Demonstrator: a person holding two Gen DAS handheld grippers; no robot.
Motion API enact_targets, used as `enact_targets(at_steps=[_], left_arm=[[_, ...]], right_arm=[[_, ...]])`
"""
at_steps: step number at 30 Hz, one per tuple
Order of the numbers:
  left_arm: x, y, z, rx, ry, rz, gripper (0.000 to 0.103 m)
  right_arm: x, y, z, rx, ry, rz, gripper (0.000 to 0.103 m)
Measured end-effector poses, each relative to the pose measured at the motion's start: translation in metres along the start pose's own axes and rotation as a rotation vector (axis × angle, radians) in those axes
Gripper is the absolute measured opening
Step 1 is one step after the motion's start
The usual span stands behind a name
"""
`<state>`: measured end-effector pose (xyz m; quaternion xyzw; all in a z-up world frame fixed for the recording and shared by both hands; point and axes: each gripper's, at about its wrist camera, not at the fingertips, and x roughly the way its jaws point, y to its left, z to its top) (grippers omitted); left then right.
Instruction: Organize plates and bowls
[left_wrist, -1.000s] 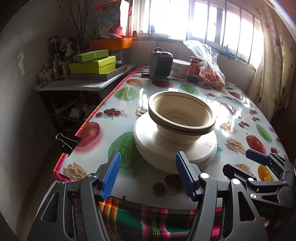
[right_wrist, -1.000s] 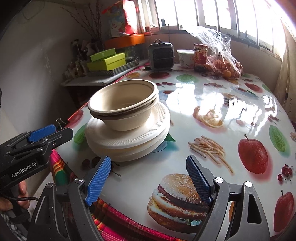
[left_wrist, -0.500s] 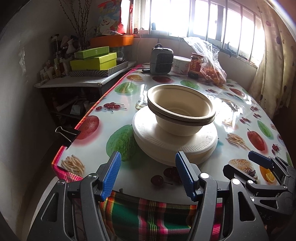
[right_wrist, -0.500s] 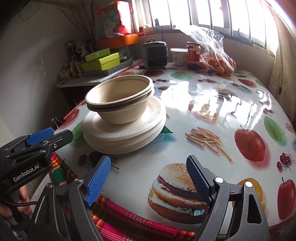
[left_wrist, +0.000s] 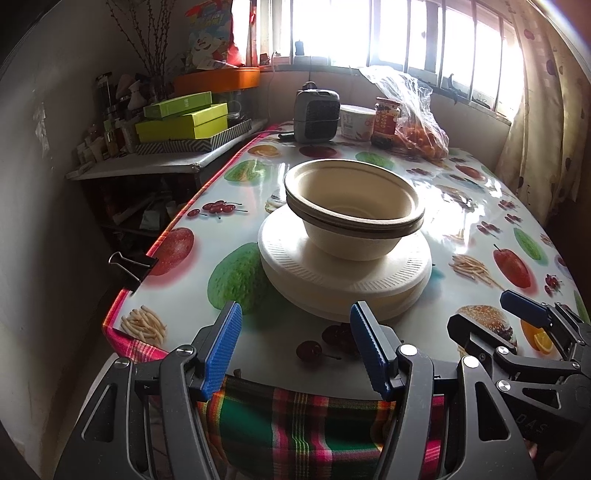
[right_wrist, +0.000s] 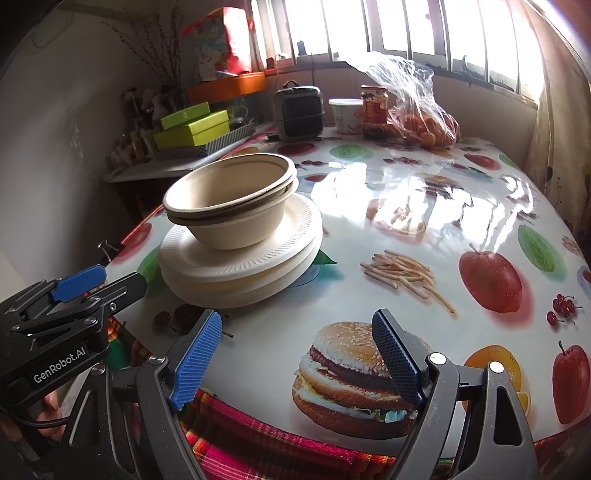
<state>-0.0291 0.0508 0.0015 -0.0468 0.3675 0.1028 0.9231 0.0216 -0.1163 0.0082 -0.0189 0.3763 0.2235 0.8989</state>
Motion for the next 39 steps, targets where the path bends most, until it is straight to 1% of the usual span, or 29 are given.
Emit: enact_targets(at_steps=[39], left_arm=[[0.0012,-0.0007,-0.0012,0.011,0.001,-0.012,0.062]], right_arm=[[-0.0014,-0.0015,-0.0008,0.006,0.001,-0.004,0.084]])
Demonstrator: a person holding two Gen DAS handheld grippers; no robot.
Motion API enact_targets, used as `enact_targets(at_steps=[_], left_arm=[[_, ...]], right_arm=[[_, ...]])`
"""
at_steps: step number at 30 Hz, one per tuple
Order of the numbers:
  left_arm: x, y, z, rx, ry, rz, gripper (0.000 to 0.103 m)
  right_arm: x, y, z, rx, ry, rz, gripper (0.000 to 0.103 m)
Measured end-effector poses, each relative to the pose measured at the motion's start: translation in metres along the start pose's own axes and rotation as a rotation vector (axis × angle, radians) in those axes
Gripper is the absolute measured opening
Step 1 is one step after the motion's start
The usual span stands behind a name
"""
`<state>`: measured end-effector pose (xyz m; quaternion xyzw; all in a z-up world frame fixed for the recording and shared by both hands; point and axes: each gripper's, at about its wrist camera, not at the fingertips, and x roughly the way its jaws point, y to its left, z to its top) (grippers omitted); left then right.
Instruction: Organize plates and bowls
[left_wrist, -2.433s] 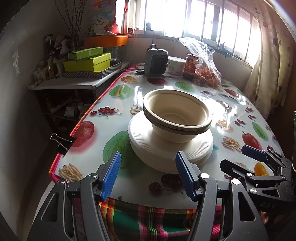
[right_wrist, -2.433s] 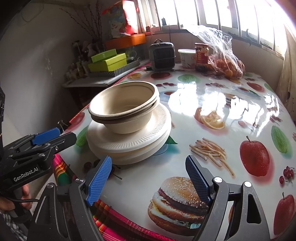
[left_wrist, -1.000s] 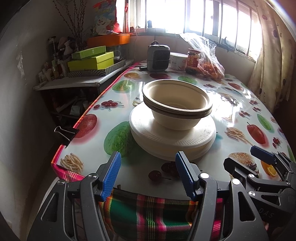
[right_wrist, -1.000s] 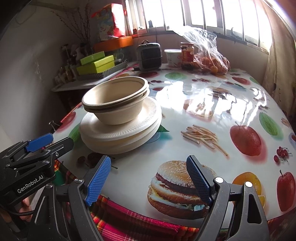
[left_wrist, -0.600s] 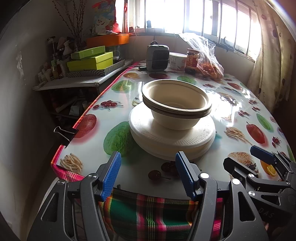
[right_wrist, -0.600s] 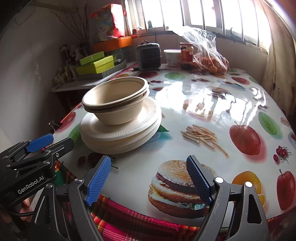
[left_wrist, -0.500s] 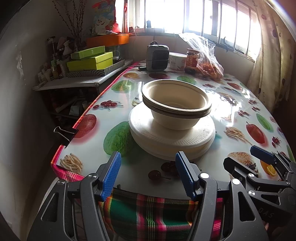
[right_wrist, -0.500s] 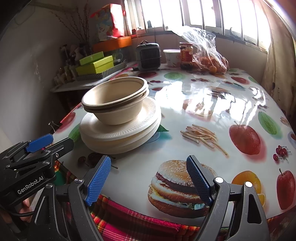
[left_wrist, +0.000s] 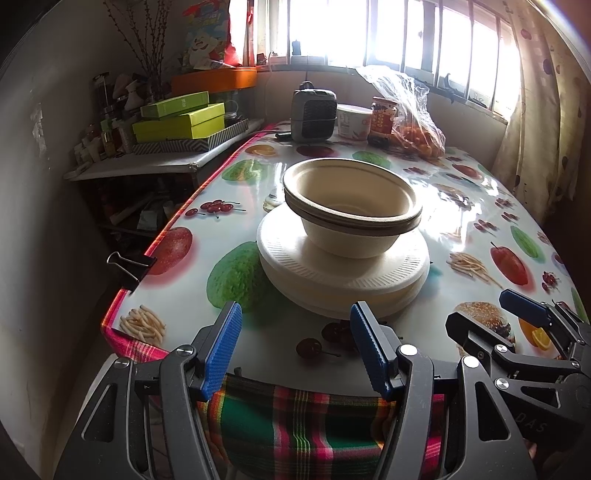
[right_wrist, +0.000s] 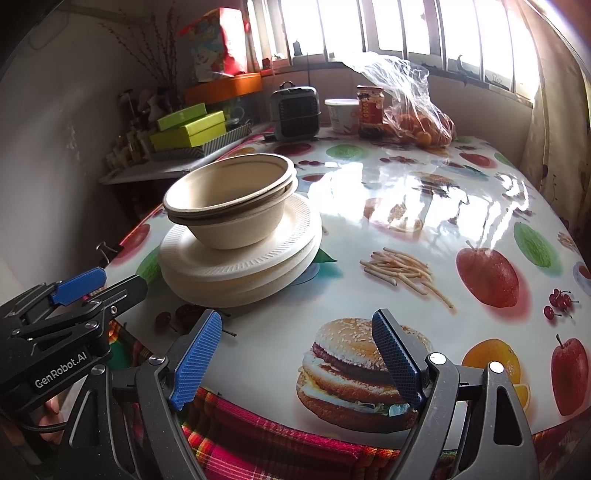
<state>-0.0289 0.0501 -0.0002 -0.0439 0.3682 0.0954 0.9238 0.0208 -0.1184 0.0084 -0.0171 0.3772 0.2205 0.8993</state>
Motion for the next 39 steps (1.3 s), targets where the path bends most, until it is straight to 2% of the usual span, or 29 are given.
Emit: enact_targets(at_steps=[39], left_arm=[[0.0027,0.0077,0.0060,-0.001,-0.009,-0.028,0.062]], right_arm=[[-0.0040,-0.0082,0.0022,0.006,-0.001,-0.008,0.084]])
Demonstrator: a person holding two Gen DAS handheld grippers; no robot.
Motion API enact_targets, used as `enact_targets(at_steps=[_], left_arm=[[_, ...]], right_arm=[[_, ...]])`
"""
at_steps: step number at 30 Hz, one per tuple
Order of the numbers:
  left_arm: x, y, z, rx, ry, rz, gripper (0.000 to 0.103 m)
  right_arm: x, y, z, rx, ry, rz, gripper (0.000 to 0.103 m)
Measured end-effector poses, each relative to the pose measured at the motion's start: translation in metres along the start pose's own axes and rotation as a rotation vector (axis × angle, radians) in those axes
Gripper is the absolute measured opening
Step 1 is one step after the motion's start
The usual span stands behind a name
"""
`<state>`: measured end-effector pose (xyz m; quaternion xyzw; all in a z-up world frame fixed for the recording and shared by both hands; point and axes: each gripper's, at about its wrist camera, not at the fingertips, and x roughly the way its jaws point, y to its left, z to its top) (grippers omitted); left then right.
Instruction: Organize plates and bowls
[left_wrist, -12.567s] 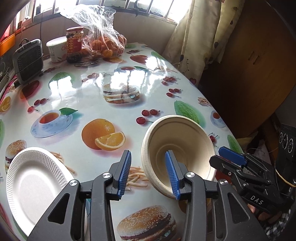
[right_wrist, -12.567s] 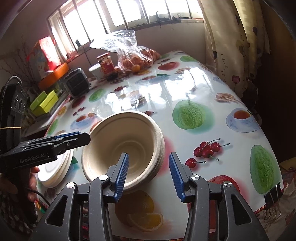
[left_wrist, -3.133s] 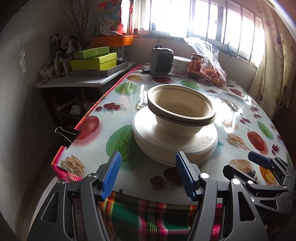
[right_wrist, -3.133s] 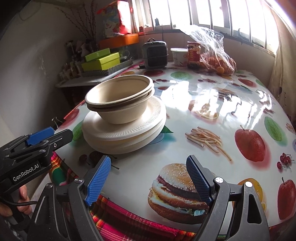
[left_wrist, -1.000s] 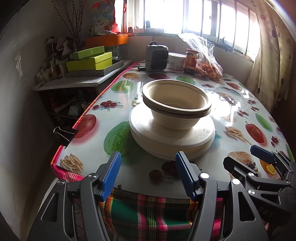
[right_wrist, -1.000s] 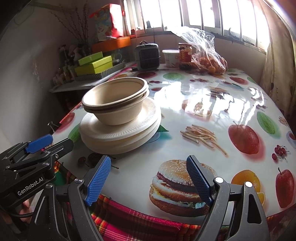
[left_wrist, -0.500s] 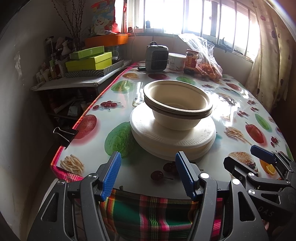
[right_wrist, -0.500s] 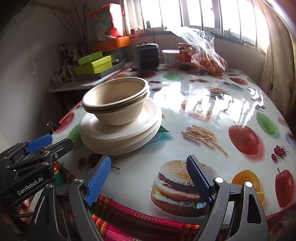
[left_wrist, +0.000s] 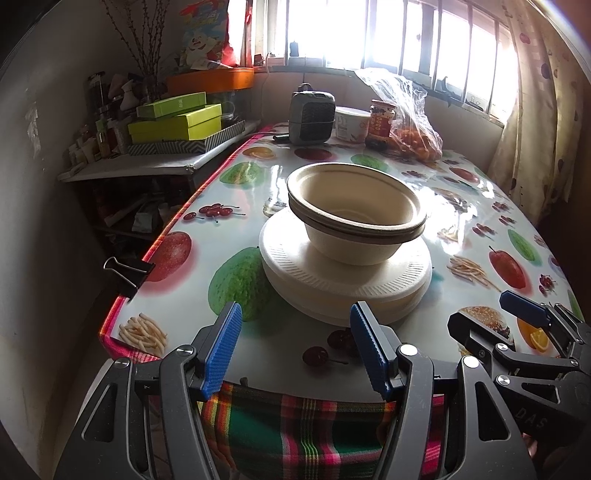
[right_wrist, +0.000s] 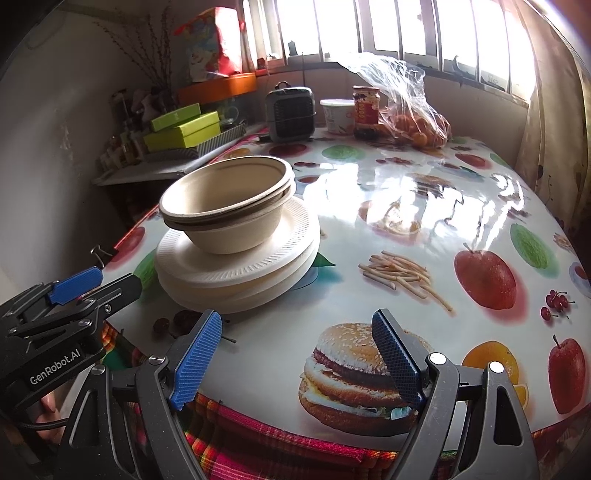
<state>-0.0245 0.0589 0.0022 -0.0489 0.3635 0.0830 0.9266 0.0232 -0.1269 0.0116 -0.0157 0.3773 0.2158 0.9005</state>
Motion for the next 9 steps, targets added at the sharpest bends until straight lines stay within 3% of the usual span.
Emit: enact_targets(at_steps=[9], left_arm=[[0.0006,0.0080,0.0055,-0.008,-0.006,-0.010,0.062]], right_arm=[[0.0030,-0.0077,0.0071,0.015,0.001,-0.009,0.084]])
